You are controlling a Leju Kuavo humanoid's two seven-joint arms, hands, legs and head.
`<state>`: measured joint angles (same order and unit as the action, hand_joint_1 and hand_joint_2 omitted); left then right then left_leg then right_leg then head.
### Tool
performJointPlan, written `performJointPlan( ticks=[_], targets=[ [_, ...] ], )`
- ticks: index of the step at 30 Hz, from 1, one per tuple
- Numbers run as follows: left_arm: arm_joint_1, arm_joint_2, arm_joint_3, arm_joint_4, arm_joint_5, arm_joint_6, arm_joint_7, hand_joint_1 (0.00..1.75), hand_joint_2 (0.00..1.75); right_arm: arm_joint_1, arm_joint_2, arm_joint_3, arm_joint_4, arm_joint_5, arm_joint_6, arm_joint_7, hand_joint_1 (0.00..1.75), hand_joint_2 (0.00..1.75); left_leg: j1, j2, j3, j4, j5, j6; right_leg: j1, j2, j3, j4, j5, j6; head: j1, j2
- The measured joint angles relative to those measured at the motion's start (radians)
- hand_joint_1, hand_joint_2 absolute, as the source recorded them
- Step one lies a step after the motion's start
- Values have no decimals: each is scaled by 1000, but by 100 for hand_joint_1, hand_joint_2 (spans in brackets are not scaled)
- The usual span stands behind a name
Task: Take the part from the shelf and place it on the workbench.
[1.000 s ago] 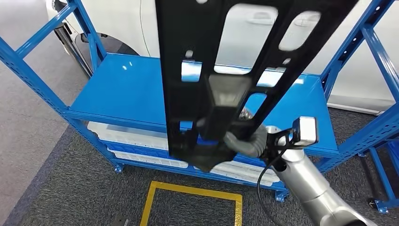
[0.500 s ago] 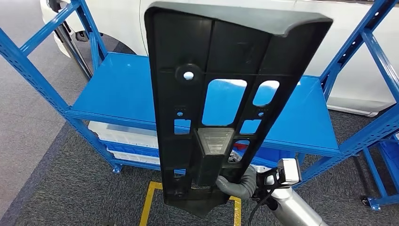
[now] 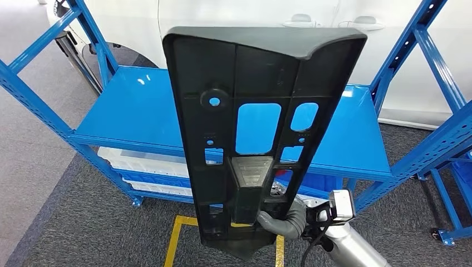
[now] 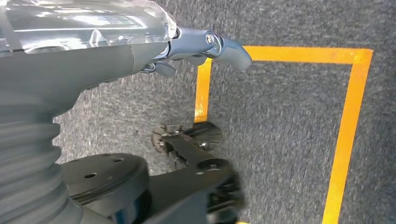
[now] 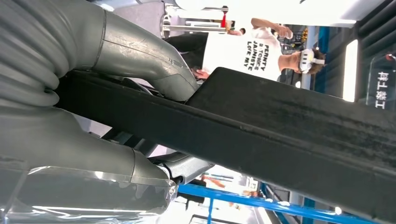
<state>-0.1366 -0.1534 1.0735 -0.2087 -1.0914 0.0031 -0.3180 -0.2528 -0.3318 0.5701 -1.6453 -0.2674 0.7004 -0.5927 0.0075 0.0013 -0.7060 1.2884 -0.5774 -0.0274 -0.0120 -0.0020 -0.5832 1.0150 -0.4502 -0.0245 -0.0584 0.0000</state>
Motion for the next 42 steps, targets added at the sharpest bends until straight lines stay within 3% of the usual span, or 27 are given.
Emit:
performJointPlan(
  ticks=[1,2,4,6,10,12,14,15,16,17,19,21,22,25,27,29,30,31,32,33,35,36,37,38,40,41,42],
  targets=[
    [1,0,0,0,0,0,0,0,175,1,-2,1,0,0,0,0,175,175,0,0,-5,13,5,1,1,1,0,1,1,0,0,0],
    [2,0,0,0,1,0,2,0,175,2,-4,1,0,0,0,0,175,175,0,0,10,-15,27,4,2,2,1,2,1,0,0,0],
    [-1,0,3,0,11,7,29,0,175,8,-5,1,-1,1,-9,4,175,175,-3,-6,83,-158,93,17,4,4,2,3,2,1,0,0],
    [-4,1,11,0,26,15,72,0,175,29,-5,1,-5,7,-22,10,175,175,-8,-13,134,-262,128,30,5,6,0,4,4,8,0,0],
    [-3,0,24,0,30,14,102,0,175,109,-6,-9,-30,29,-46,-10,175,175,-6,-11,138,-291,147,46,4,5,-6,7,0,32,0,0],
    [-6,-1,25,1,28,12,105,0,175,137,-5,-25,-42,33,-54,-21,175,175,-1,-4,132,-306,163,57,4,5,-29,66,-57,40,0,0],
    [-8,-1,26,1,24,10,107,0,175,156,-2,-40,-48,35,-59,-22,175,175,-4,2,116,-305,173,61,0,5,-72,192,-142,45,0,0],
    [-8,-2,26,2,22,10,108,0,175,162,0,-45,-50,35,-62,-19,175,175,-4,4,106,-303,179,60,-1,4,-87,246,-168,47,0,0],
    [-8,-2,26,2,21,8,109,0,175,166,1,-50,-50,35,-66,-15,175,175,-4,6,94,-299,184,59,-4,4,-86,270,-174,50,0,0],
    [-9,-2,26,2,20,8,109,0,175,168,1,-54,-51,35,-69,-10,175,175,-4,7,83,-295,190,57,-6,3,-66,256,-160,52,0,0],
    [-9,-4,26,2,21,6,109,0,175,165,1,-60,-54,31,-72,4,175,175,-2,8,59,-282,201,49,-11,2,21,135,-112,55,0,0],
    [-10,-4,27,3,23,6,109,0,175,152,1,-62,-57,20,-70,25,175,175,-3,7,43,-270,211,38,-9,4,88,30,-90,49,0,0],
    [-10,-4,27,3,23,6,109,0,175,145,1,-63,-58,14,-69,34,175,175,-4,7,40,-266,217,32,-6,6,97,10,-92,43,0,0],
    [-7,-5,27,3,24,8,107,0,175,136,0,-65,-58,8,-62,43,175,175,-2,5,34,-268,231,13,-2,4,83,7,-74,20,0,0],
    [-3,-5,28,3,27,9,107,0,175,143,0,-66,-58,11,-57,36,175,175,2,2,14,-223,172,3,-5,0,63,4,-51,4,0,0],
    [-1,-5,29,3,29,10,108,0,175,154,0,-67,-58,16,-54,26,175,175,3,2,-19,-103,64,-5,-4,-1,34,5,-28,-3,0,0],
    [-1,-5,30,3,30,10,108,0,175,160,0,-67,-58,17,-53,22,175,175,3,2,-31,-37,28,-8,-2,-2,18,6,-17,-4,0,0],
    [-1,-5,30,3,30,10,108,0,175,164,0,-67,-58,19,-52,18,175,175,3,2,-32,10,15,-8,0,-2,3,7,-6,-5,0,0],
    [0,-5,30,3,30,10,108,0,175,168,0,-68,-58,19,-51,15,175,175,3,2,-19,28,23,-6,3,-2,-12,8,4,-5,0,0],
    [0,-5,30,3,30,10,107,0,175,170,0,-69,-58,19,-48,14,175,175,2,1,14,4,46,-1,6,-2,-26,9,14,-5,0,0],
    [-2,-3,30,3,30,10,106,0,175,172,0,-73,-58,18,-42,11,175,175,-5,-2,126,-132,75,20,11,0,-48,9,34,-3,0,0],
    [-5,-2,30,2,30,10,105,0,175,172,-1,-75,-58,18,-39,10,175,175,-9,-2,181,-210,74,29,12,0,-54,9,43,1,0,0],
    [-6,-1,30,2,30,10,103,0,175,173,-2,-76,-58,17,-37,8,175,175,-13,-3,217,-265,67,35,11,-1,-56,7,51,5,0,0],
    [-8,0,30,2,30,11,101,0,175,174,-3,-77,-58,16,-37,6,175,175,-17,-4,234,-297,61,39,8,-2,-55,3,60,12,0,0],
    [-7,0,30,3,30,10,99,0,175,179,-4,-79,-58,15,-36,2,175,175,-18,-3,232,-316,80,46,3,-3,-54,-5,75,25,0,0],
    [-7,-1,30,3,30,10,99,0,175,183,-4,-82,-58,15,-36,0,175,175,-17,-1,228,-325,93,51,2,-2,-58,-2,66,30,0,0],
    [-7,-1,31,3,30,10,98,0,175,186,-4,-85,-58,15,-36,0,175,175,-14,1,220,-332,108,57,2,-1,-67,20,36,34,0,0]
  ],
)
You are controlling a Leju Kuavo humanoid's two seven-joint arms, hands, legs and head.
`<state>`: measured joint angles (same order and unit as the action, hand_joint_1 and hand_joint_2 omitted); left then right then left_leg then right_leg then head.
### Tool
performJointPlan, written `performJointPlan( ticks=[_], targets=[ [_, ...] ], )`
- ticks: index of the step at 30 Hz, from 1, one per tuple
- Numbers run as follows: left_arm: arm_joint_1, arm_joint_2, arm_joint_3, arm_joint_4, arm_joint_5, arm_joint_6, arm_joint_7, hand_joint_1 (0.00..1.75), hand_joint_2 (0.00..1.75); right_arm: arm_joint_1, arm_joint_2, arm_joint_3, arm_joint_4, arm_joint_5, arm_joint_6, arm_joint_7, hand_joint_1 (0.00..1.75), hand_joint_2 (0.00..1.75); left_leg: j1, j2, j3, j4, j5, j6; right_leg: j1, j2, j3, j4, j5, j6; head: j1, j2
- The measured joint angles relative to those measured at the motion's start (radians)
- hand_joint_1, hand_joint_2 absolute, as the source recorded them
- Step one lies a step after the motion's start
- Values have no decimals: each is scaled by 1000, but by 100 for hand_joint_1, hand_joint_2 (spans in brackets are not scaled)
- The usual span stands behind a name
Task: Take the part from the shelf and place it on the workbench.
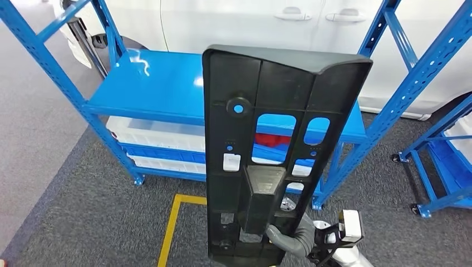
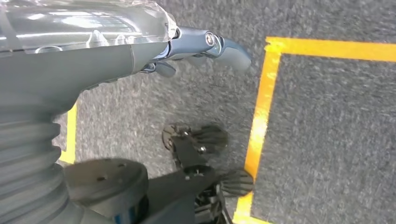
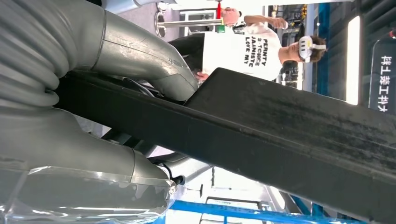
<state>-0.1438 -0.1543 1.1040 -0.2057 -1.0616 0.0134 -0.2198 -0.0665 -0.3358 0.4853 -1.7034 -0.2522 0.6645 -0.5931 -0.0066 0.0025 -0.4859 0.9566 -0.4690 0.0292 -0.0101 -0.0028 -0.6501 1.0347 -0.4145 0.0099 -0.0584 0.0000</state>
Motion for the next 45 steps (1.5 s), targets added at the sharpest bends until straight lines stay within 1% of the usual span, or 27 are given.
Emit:
performJointPlan(
  ticks=[3,4,5,6,8,10,11,13,15,18,19,21,22,23,25,26,29,31,33,34,35,37,38,39,41,43,45],
  targets=[
    [0,0,0,0,0,-1,-2,0,175,12,3,-10,0,2,-1,-1,175,175,2,4,-43,-2,40,6,-6,1,-45,170,-148,12,0,0],
    [0,0,0,0,0,-1,-2,0,175,17,3,-12,1,3,-1,-1,175,175,3,5,-60,1,50,4,-8,1,-54,227,-167,16,0,0],
    [1,0,0,0,0,-1,-3,0,175,22,4,-15,1,6,-1,-2,175,175,4,6,-79,7,60,2,-10,1,-48,258,-159,20,0,0],
    [2,-1,0,1,0,-2,-3,0,175,26,4,-17,2,9,-1,-3,175,175,5,7,-99,14,69,-1,-12,1,-28,255,-134,23,0,0],
    [2,-1,0,1,-1,-2,-3,0,175,28,4,-19,3,15,2,-7,175,175,9,7,-138,37,83,-11,-18,-1,65,146,-93,30,0,0],
    [2,-2,0,1,-3,-1,-3,0,175,28,4,-22,3,19,7,-12,175,175,9,7,-162,59,93,-23,-16,1,148,23,-111,23,0,0],
    [2,-3,0,2,-4,-1,-3,0,175,29,4,-24,3,19,9,-13,175,175,8,7,-167,64,99,-29,-13,3,162,-5,-125,16,0,0],
    [3,-3,0,2,-4,-1,-2,0,175,30,4,-25,4,19,12,-16,175,175,9,6,-171,65,111,-42,-10,3,155,-10,-117,-4,0,0],
    [5,-3,0,2,-6,0,-1,0,175,30,1,-26,5,19,16,-17,175,175,13,4,-188,93,72,-55,-11,-1,135,-11,-96,-21,0,0],
    [5,-3,0,2,-7,2,0,0,175,29,-1,-27,6,18,22,-17,175,175,17,2,-231,254,-73,-68,-11,-3,93,-11,-60,-32,0,0],
    [5,-4,0,2,-7,2,0,0,175,29,-1,-27,8,18,24,-17,175,175,17,2,-238,310,-96,-69,-10,-3,77,-11,-48,-32,0,0],
    [5,-4,0,2,-7,5,0,0,175,26,-1,-28,13,18,28,-17,175,175,17,2,-212,345,-74,-68,-8,-4,45,-9,-24,-29,0,0],
    [5,-4,0,2,-7,7,0,0,175,24,-1,-28,16,18,30,-17,175,175,17,1,-173,310,-44,-64,-8,-3,31,-9,-13,-27,0,0],
    [4,-4,0,2,-6,9,0,0,175,21,-1,-29,18,17,32,-17,175,175,16,0,-121,248,-23,-59,-7,-3,20,-9,-3,-24,0,0],
    [2,-4,0,2,-6,14,0,0,175,16,-2,-31,20,15,34,-17,175,175,12,-5,-18,100,-29,-46,-6,-3,8,-12,17,-15,0,0],
    [2,-4,1,2,-6,16,0,0,175,12,-2,-31,21,15,34,-17,175,175,10,-7,10,53,-39,-40,-6,-3,7,-16,27,-9,0,0],
    [5,-4,1,2,-8,25,-2,0,175,3,-1,-33,25,12,35,-15,175,175,10,-6,8,16,-21,-23,-7,-2,1,-27,44,11,0,0],
    [6,-5,1,2,-10,33,-8,0,175,0,1,-33,28,10,35,-11,175,175,12,-1,-10,8,4,-6,-6,0,-22,23,-17,17,0,0],
    [7,-6,1,2,-11,37,-12,0,175,-1,5,-33,32,9,35,-9,175,175,7,1,-38,10,23,4,-8,0,-56,151,-118,17,0,0],
    [8,-6,1,2,-11,39,-13,0,175,-1,6,-33,34,9,35,-8,175,175,4,1,-53,11,32,5,-8,0,-69,216,-146,18,0,0],
    [9,-6,1,2,-10,41,-14,0,175,0,7,-33,36,9,35,-7,175,175,1,2,-68,12,41,6,-7,0,-72,263,-150,17,0,0],
    [12,-6,1,2,-9,47,-17,0,175,2,7,-33,37,9,35,-5,175,175,-3,2,-92,17,55,6,-5,0,-33,254,-93,11,0,0],
    [13,-7,1,2,-8,49,-19,0,175,3,7,-33,37,10,34,-4,175,175,-5,2,-101,20,61,5,-1,0,13,198,-63,4,0,0],
    [15,-8,1,3,-8,50,-22,0,175,4,7,-33,37,12,33,-4,175,175,-7,2,-108,23,66,3,3,-1,65,126,-55,-7,0,0],
    [15,-12,1,3,-9,53,-26,0,175,0,8,-33,37,17,30,-4,175,175,-8,3,-116,28,76,-4,10,-5,150,-6,-77,-20,0,0],
    [15,-13,1,3,-10,56,-28,0,175,-7,9,-33,37,21,25,-3,175,175,-7,5,-121,28,86,-14,13,-7,173,-57,-94,-21,0,0],
    [16,-12,1,3,-12,58,-31,0,175,-4,9,-33,36,26,17,-5,175,175,-6,3,-130,41,77,-25,7,-13,174,-75,-83,-24,0,0]
  ],
)
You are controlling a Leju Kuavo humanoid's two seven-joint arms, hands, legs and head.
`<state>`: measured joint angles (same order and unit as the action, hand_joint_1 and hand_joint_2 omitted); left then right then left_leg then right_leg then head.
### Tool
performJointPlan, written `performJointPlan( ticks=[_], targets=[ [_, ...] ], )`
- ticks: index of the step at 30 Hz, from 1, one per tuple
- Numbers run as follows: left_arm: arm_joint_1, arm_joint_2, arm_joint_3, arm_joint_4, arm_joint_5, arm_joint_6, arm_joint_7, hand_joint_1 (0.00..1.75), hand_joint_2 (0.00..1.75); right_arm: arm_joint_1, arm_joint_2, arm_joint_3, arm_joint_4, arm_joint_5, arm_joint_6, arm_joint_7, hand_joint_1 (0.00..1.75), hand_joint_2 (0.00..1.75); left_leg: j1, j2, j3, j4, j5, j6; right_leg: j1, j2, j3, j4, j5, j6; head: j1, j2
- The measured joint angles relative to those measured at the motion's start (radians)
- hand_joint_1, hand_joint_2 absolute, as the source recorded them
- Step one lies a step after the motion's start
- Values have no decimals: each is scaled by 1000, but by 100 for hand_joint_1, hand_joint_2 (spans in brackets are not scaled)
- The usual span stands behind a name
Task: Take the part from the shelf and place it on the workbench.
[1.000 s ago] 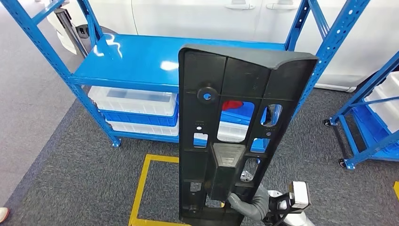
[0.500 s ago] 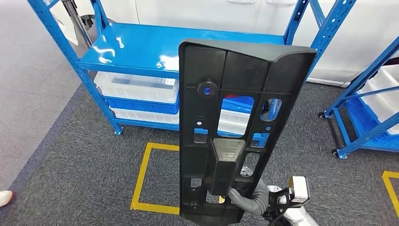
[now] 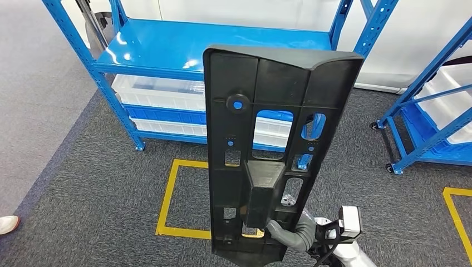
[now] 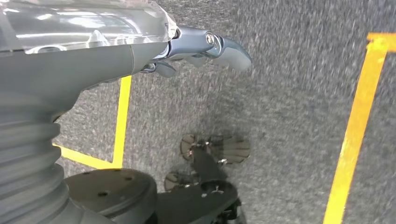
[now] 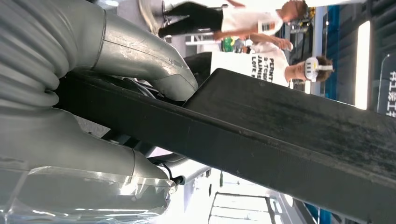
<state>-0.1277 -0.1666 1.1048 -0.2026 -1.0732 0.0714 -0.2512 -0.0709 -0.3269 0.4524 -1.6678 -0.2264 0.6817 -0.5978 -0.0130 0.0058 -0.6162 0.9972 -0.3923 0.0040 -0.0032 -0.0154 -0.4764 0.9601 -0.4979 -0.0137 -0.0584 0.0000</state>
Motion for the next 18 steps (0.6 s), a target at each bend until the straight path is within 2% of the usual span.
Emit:
performJointPlan(
  ticks=[2,4,5,6,7,9,10,11,13,15,16,18],
  targets=[
    [2,1,0,0,-1,0,-5,0,175,18,-1,0,-5,13,-6,-8,175,175,4,-4,-31,78,-58,-14,-9,-8,-1,-11,12,-5,0,0],
    [5,1,0,0,-1,0,-9,0,175,37,-3,1,-8,25,-9,-16,175,175,15,-5,-82,215,-129,-29,-11,-13,-9,-10,18,-6,0,0],
    [7,1,0,0,-1,0,-9,0,175,44,-4,1,-9,27,-11,-17,175,175,22,-4,-97,263,-144,-36,-12,-15,-13,-7,20,-4,0,0],
    [9,1,0,0,-1,0,-10,0,175,49,-4,1,-9,28,-13,-17,175,175,27,-4,-96,278,-141,-43,-15,-16,-18,-3,21,-1,0,0],
    [10,1,0,0,-1,0,-10,0,175,53,-4,1,-10,28,-15,-18,175,175,32,-3,-74,249,-118,-49,-19,-17,-21,2,20,2,0,0],
    [10,0,0,0,-1,0,-10,0,175,56,-4,1,-11,28,-16,-18,175,175,40,4,6,115,-63,-60,-26,-18,-27,16,14,13,0,0],
    [9,0,0,0,-1,0,-10,0,175,57,-4,1,-12,28,-16,-18,175,175,38,9,38,58,-49,-57,-27,-19,-30,23,11,21,0,0],
    [9,0,0,0,-1,0,-11,0,175,58,-4,1,-14,28,-16,-18,175,175,36,13,57,22,-46,-51,-25,-21,-33,29,9,28,0,0],
    [8,1,0,0,-2,0,-11,0,175,61,-4,1,-16,28,-16,-19,175,175,27,9,57,11,-52,-28,-23,-29,-37,34,10,41,0,0],
    [8,1,0,0,-4,0,-12,0,175,64,-4,1,-18,28,-15,-20,175,175,29,-2,52,7,-48,-10,-27,-29,-40,41,0,52,0,0],
    [7,1,0,0,-4,0,-12,0,175,65,-3,1,-19,28,-14,-22,175,175,31,-8,50,5,-44,-1,-28,-22,-50,65,-19,55,0,0],
    [6,1,0,0,-5,0,-10,0,175,65,3,-1,-18,26,-9,-28,175,175,29,-19,43,2,-36,11,-28,-1,-102,178,-85,55,0,0]
  ],
)
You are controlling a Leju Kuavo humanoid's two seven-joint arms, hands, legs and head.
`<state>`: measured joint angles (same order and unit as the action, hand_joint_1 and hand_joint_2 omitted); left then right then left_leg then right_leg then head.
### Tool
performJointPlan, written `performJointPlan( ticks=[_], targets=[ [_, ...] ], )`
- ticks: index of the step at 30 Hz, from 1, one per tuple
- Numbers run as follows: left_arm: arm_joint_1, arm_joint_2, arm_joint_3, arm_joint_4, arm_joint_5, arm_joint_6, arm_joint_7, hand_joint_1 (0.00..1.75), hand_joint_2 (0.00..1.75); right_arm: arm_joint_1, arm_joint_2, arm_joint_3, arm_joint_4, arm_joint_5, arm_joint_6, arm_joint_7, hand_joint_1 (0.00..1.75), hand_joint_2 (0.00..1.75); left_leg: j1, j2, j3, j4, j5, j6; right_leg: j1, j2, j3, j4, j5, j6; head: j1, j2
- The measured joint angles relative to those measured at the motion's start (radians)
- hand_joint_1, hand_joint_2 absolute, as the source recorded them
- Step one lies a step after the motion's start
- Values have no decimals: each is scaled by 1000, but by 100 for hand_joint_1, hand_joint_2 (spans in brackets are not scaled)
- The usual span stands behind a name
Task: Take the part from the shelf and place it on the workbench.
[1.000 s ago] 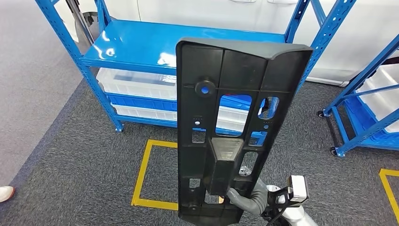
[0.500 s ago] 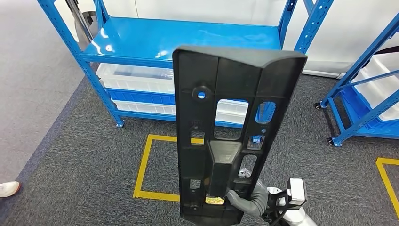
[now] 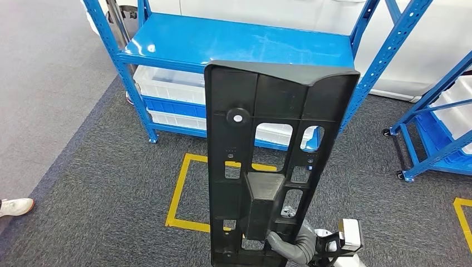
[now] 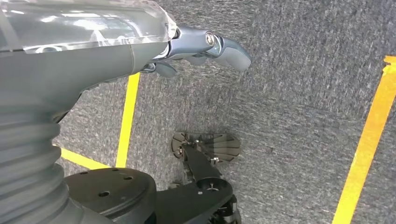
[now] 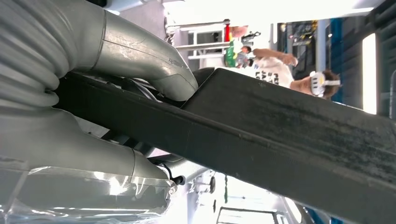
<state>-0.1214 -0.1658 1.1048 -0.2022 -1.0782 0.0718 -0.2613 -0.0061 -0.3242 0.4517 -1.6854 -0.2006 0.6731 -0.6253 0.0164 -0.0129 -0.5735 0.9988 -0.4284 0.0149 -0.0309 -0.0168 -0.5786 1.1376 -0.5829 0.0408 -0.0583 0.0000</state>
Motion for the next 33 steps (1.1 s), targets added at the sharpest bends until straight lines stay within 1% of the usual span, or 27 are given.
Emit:
performJointPlan(
  ticks=[1,2,3,4,5,6,7,9,11,12,13,14,16,17,18,19,20,21,23,24,25,27,28,29,30,31,33],
  targets=[
    [0,0,0,0,0,0,1,0,175,0,3,-1,2,-3,4,-4,175,175,-3,-6,-5,0,3,4,1,6,-36,75,-33,-2,0,0],
    [0,0,0,0,0,1,2,0,175,0,4,-2,5,-6,6,-7,175,175,-6,-13,-10,1,6,7,3,8,-65,135,-54,-3,0,0],
    [1,0,0,0,0,2,3,0,175,-1,5,-3,8,-11,8,-9,175,175,-10,-22,-14,3,8,8,4,10,-78,161,-53,-7,0,0],
    [2,0,0,0,0,2,3,0,175,-2,5,-4,12,-15,10,-12,175,175,-13,-32,-16,5,10,8,6,12,-70,145,-31,-12,0,0],
    [2,0,0,0,0,3,3,0,175,-5,5,-5,15,-18,10,-14,175,175,-15,-42,-17,7,12,7,8,18,-45,93,4,-18,0,0],
    [2,-1,0,0,0,3,4,0,175,-10,5,-6,17,-20,8,-16,175,175,-16,-52,-19,9,13,6,11,36,-8,20,41,-27,0,0],
    [0,-2,0,0,-1,3,4,0,175,-14,6,-6,18,-20,6,-15,175,175,-18,-62,-22,13,15,3,13,57,23,-47,66,-34,0,0],
    [-3,-4,0,1,-4,3,5,0,175,-20,7,-6,17,-17,-3,-10,175,175,-16,-79,-32,17,20,-6,17,85,52,-116,83,-40,0,0],
    [-3,-4,0,1,-9,3,8,0,175,-21,8,-6,15,-16,-11,-3,175,175,-14,-98,-41,15,30,-21,18,71,50,-123,88,-41,0,0],
    [-2,-4,-1,1,-11,3,10,0,175,-22,8,-6,15,-16,-13,-1,175,175,-15,-96,-45,16,30,-27,16,59,51,-128,93,-44,0,0],
    [-1,-3,-1,1,-14,3,12,0,175,-24,8,-6,14,-16,-13,0,175,175,-17,-80,-53,30,19,-33,13,46,51,-134,99,-48,0,0],
    [-2,-3,-2,1,-16,3,15,0,175,-26,7,-6,13,-17,-14,1,175,175,-19,-58,-69,64,-4,-38,10,32,51,-139,104,-51,0,0],
    [-7,-3,-3,1,-20,3,20,0,175,-29,4,-6,12,-19,-15,2,175,175,-14,-12,-118,183,-74,-49,12,3,47,-142,108,-56,-1,0],
    [-9,-3,-4,1,-21,4,23,0,175,-30,3,-6,12,-21,-15,4,175,175,-11,-4,-141,243,-101,-53,13,-12,45,-141,108,-57,-1,0],
    [-9,-3,-5,1,-22,4,24,0,175,-32,3,-6,12,-22,-16,6,175,175,-8,0,-151,278,-112,-58,14,-25,43,-140,108,-57,0,0],
    [-9,-3,-5,1,-22,4,26,0,175,-34,3,-6,12,-24,-16,9,175,175,-5,3,-144,280,-106,-61,14,-38,42,-138,108,-57,0,0],
    [-8,-3,-6,1,-22,5,27,0,175,-36,3,-6,12,-27,-16,12,175,175,-4,7,-119,244,-85,-63,14,-51,41,-136,108,-56,0,0],
    [-8,-3,-6,1,-22,5,28,0,175,-38,3,-6,12,-29,-16,14,175,175,-3,18,-78,180,-56,-62,15,-62,40,-134,107,-55,0,0],
    [-11,-3,-7,1,-23,6,28,0,175,-43,3,-6,12,-34,-17,15,175,175,-9,52,-7,55,-21,-49,18,-82,40,-131,105,-48,0,0],
    [-13,-2,-7,1,-23,7,28,0,175,-46,3,-6,12,-35,-18,15,175,175,-13,62,10,21,-15,-39,20,-90,40,-131,105,-43,0,0],
    [-13,-2,-8,1,-23,7,27,0,175,-47,3,-6,12,-36,-20,15,175,175,-17,64,13,9,-17,-29,22,-97,40,-131,106,-39,0,0],
    [-10,-2,-8,1,-23,8,27,0,175,-49,3,-6,11,-36,-23,15,175,175,-17,46,8,5,-10,-15,23,-110,40,-133,107,-29,0,0],
    [-9,-2,-8,1,-23,8,27,0,175,-50,3,-6,11,-36,-25,15,175,175,-15,37,9,-2,-5,-8,21,-101,40,-129,103,-24,0,0],
    [-9,-2,-8,1,-23,9,27,0,175,-51,3,-6,10,-37,-25,14,175,175,-12,29,10,-8,1,-1,19,-82,34,-115,90,-20,0,0],
    [-10,-2,-8,1,-23,9,27,0,175,-52,4,-6,9,-37,-26,14,175,175,-9,20,11,-14,7,5,17,-53,17,-76,64,-16,0,0],
    [-12,-2,-8,1,-23,9,27,0,175,-51,4,-6,9,-37,-26,14,175,175,-9,12,8,-16,10,9,15,-20,-10,-17,31,-14,0,0],
    [-14,-2,-8,1,-23,9,27,0,175,-47,6,-6,10,-38,-26,14,175,175,-9,-11,-1,-13,15,13,14,10,-77,122,-28,-10,0,0]
  ],
)
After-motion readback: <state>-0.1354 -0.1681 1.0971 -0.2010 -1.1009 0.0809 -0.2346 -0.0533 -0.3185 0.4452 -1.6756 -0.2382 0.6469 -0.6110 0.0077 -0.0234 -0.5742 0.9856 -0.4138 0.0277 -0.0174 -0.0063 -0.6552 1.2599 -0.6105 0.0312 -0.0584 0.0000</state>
